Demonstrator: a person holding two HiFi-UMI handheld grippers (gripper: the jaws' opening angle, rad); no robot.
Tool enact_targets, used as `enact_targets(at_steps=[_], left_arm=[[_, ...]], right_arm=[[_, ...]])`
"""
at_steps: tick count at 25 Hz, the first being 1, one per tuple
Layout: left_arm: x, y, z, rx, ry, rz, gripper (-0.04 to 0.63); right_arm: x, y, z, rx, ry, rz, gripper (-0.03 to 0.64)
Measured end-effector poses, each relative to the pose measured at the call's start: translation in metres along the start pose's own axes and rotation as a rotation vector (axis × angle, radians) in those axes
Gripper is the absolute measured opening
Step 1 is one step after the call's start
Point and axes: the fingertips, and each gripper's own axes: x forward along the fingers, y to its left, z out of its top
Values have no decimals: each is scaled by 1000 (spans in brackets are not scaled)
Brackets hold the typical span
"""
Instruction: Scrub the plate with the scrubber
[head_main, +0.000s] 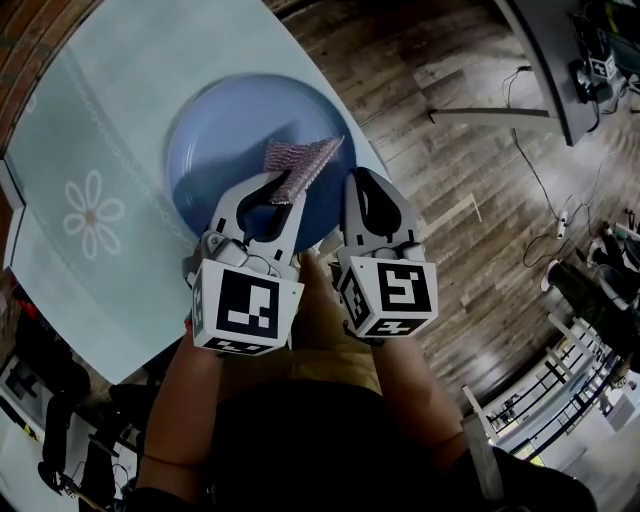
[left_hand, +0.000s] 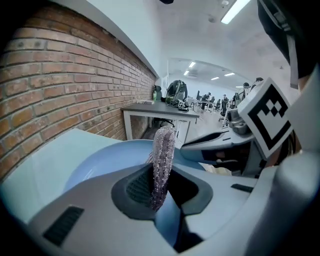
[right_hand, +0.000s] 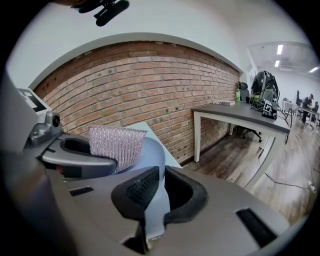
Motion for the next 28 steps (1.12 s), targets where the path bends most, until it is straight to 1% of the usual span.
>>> enact_targets(at_steps=[4,6,11,14,17,22,25,28], left_arm=[[2,31,11,38,-3,46,77],[0,45,10,42,6,73,77],[-20,74,-15,31,65,131,77],[-36,75,-35,30,119,131,77],[-49,61,-46,15,151,93,77],[-52,20,-53,-25,180,-24,77],[-46,-4,-55,-37,178,-95,77],[-40,-18,-51,-46,164,-131,77]], right_arm=[[0,1,1,1,-1,-1,46],[0,1,1,1,-1,-3,46],[0,2,-1,2,2,-2,46],[1,1,-2,3,4,-2,46],[1,0,-1,4,5,0,46],[1,0,-2,2,7,-2,46],[1,0,-2,3,6,-3,46],[0,0,-1,2,4,-2,46]])
